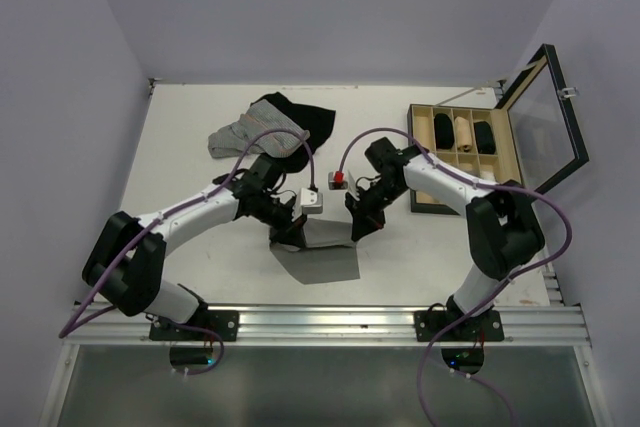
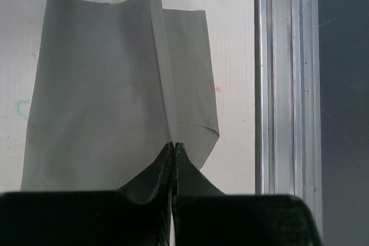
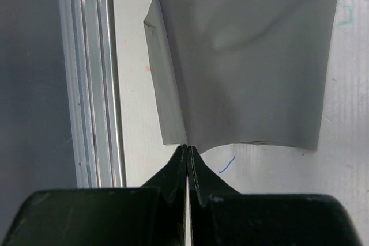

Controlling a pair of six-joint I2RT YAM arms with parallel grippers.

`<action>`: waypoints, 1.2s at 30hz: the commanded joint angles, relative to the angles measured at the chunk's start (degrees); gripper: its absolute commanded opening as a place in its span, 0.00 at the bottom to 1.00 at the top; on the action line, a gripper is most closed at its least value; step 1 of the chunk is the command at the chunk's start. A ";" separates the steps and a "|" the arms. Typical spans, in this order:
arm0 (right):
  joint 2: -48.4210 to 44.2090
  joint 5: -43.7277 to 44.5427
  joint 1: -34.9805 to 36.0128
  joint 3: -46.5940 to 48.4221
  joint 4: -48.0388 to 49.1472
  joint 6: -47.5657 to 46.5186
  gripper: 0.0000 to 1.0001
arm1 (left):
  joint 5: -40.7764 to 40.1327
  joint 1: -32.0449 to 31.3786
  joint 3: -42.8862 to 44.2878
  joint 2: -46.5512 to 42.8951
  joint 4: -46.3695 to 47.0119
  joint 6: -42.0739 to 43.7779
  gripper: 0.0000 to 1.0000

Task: Roll the underwear
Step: Fold the underwear

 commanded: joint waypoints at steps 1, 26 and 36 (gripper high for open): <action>-3.01 1.98 0.25 -1.74 0.30 -1.69 0.00 | -1.44 -1.08 -0.56 -0.93 -0.94 0.68 0.00; -4.59 1.98 3.24 -7.37 -2.68 -7.49 0.06 | -2.86 -6.53 -0.38 0.48 -3.39 4.36 0.19; -7.23 -0.48 3.24 -6.84 -4.45 -5.39 0.28 | -1.45 -2.60 1.37 -6.90 -3.40 4.55 0.45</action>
